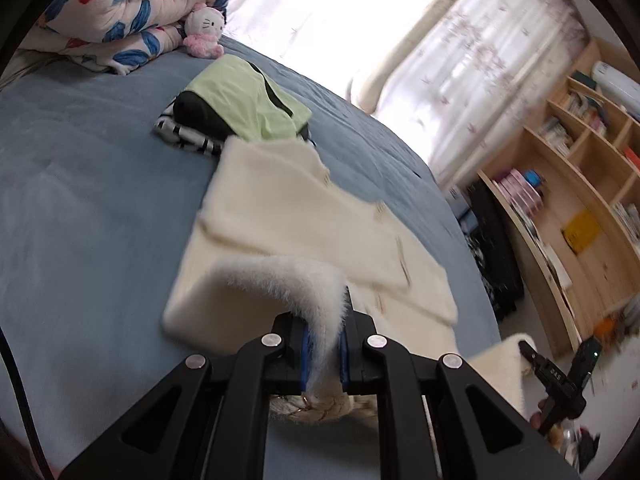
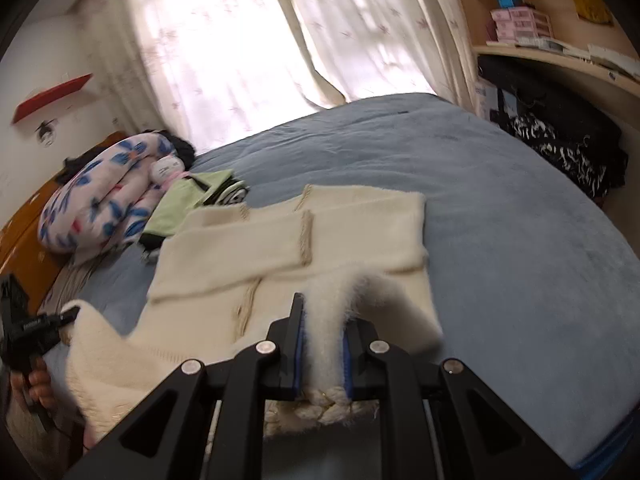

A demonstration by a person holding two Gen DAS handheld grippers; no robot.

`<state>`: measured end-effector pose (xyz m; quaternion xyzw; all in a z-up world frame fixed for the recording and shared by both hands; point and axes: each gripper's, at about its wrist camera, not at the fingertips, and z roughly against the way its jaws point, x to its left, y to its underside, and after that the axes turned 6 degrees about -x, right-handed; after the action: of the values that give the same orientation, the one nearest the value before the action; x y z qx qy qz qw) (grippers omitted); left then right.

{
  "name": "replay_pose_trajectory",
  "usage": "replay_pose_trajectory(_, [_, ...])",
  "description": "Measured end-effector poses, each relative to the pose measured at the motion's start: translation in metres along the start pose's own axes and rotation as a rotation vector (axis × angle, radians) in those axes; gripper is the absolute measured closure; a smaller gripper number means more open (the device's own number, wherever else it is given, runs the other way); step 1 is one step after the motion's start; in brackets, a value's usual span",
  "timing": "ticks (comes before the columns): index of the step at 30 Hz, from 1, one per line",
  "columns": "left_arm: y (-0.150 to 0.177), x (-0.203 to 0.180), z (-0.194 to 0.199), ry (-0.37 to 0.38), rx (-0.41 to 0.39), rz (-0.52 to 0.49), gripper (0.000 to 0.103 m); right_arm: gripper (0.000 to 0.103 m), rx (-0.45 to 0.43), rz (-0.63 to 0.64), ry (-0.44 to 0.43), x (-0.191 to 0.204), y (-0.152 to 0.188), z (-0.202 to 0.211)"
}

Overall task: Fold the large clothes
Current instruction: 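Fold the hem up over the body toward the collar and open both tools, then close both tools on the braided folded edge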

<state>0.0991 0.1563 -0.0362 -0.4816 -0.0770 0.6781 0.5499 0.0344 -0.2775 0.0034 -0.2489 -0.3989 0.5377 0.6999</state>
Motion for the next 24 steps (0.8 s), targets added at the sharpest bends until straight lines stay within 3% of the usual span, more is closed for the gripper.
replay_pose_trajectory(5, [-0.036, 0.021, -0.082, -0.124, 0.055, 0.070, 0.088, 0.084, 0.075, -0.112, 0.073, -0.021, -0.024, -0.077])
replay_pose_trajectory(7, [-0.042, 0.031, -0.103, -0.176, 0.097, 0.098, 0.083, 0.076, 0.110, -0.159, 0.083, -0.035, -0.027, -0.100])
replay_pose_trajectory(8, [-0.045, 0.036, -0.111, -0.187, 0.108, 0.108, 0.081, 0.064, 0.114, -0.170, 0.086, -0.040, -0.026, -0.105])
replay_pose_trajectory(9, [-0.046, 0.039, -0.116, -0.192, 0.112, 0.104, 0.077, 0.054, 0.110, -0.177, 0.087, -0.046, -0.024, -0.108])
replay_pose_trajectory(11, [-0.045, 0.043, -0.119, -0.202, 0.113, 0.079, 0.064, 0.043, 0.107, -0.166, 0.089, -0.054, -0.021, -0.113])
replay_pose_trajectory(12, [-0.046, 0.045, -0.119, -0.214, 0.102, 0.064, 0.051, 0.041, 0.108, -0.158, 0.089, -0.059, -0.019, -0.117])
replay_pose_trajectory(13, [-0.048, 0.046, -0.118, -0.222, 0.076, 0.049, 0.044, 0.041, 0.116, -0.155, 0.077, -0.063, -0.017, -0.120])
replay_pose_trajectory(16, [-0.054, 0.052, -0.121, -0.184, 0.058, 0.038, 0.040, 0.040, 0.145, -0.137, 0.085, -0.072, -0.011, -0.132])
replay_pose_trajectory(24, [-0.048, 0.047, -0.166, -0.249, 0.170, -0.172, 0.040, 0.041, 0.186, 0.014, 0.144, -0.070, -0.016, -0.173])
